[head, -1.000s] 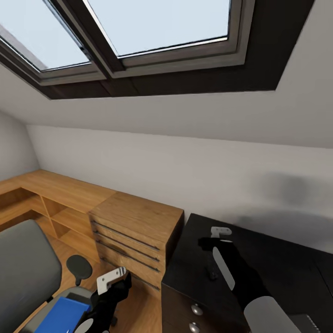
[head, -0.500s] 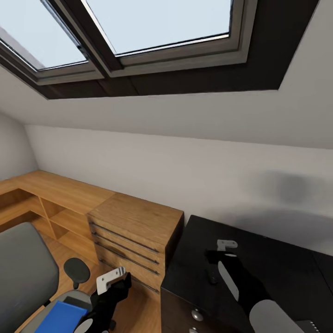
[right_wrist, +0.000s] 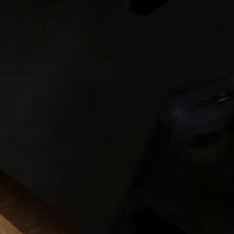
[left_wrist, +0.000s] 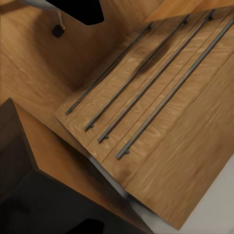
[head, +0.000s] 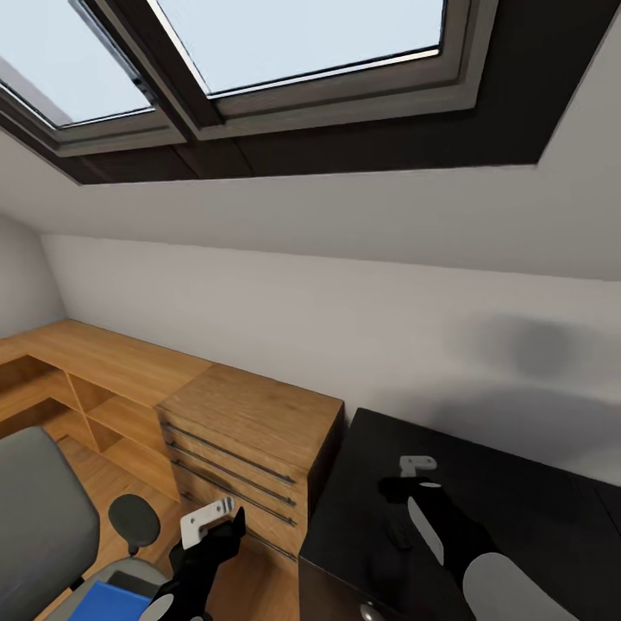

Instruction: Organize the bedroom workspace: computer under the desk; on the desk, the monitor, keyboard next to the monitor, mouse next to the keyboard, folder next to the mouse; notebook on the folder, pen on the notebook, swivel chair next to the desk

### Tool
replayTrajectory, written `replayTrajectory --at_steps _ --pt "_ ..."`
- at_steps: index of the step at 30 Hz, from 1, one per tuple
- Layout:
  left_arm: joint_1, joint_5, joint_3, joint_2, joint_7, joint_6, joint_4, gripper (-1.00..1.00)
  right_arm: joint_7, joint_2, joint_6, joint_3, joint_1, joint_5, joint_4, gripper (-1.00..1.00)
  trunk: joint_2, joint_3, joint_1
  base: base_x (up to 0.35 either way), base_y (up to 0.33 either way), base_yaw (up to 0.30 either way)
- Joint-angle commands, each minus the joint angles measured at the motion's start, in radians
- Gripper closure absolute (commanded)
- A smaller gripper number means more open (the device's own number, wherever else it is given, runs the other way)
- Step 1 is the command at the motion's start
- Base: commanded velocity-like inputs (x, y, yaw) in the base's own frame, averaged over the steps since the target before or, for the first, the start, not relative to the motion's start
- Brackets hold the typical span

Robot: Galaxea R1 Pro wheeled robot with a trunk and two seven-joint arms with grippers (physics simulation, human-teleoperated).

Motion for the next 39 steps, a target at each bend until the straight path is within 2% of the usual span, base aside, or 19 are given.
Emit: replayTrajectory --at_steps 1,7,14,17,32,39 --pt "0.000 0.010 -0.001 0.000 0.008 0.002 -0.002 -1.00 -0.005 -0.001 0.004 0.007 0.000 -0.010 -0.001 -1.00 -0.001 0.000 0.000 0.013 0.000 0.000" --pt "0.000 0.010 -0.002 -0.003 0.009 0.002 -0.004 -1.00 0.017 -0.002 -0.019 0.007 -0.003 -0.008 0.035 -1.00 -0.001 0.000 0.000 0.004 0.000 0.000" --pt "0.000 0.010 -0.014 -0.004 0.009 0.002 -0.004 -1.00 0.041 -0.004 -0.069 0.007 -0.079 -0.009 0.183 -1.00 -0.001 0.000 0.000 0.000 0.000 0.000" --pt "0.000 0.010 -0.016 -0.004 0.010 0.002 -0.004 -1.00 0.067 -0.005 -0.085 0.007 -0.105 -0.009 0.229 -1.00 -0.022 -0.010 0.012 0.000 0.000 0.000" --pt "0.000 0.010 -0.017 -0.005 0.011 0.002 -0.004 -1.00 0.073 -0.005 -0.083 0.007 -0.111 -0.009 0.241 -1.00 -0.127 -0.057 0.069 0.000 0.000 0.000" --pt "0.000 0.010 -0.017 -0.004 0.011 0.002 -0.004 -1.00 0.072 -0.005 -0.035 0.007 -0.114 -0.012 0.243 -1.00 -0.176 -0.078 0.096 0.000 0.000 0.000"
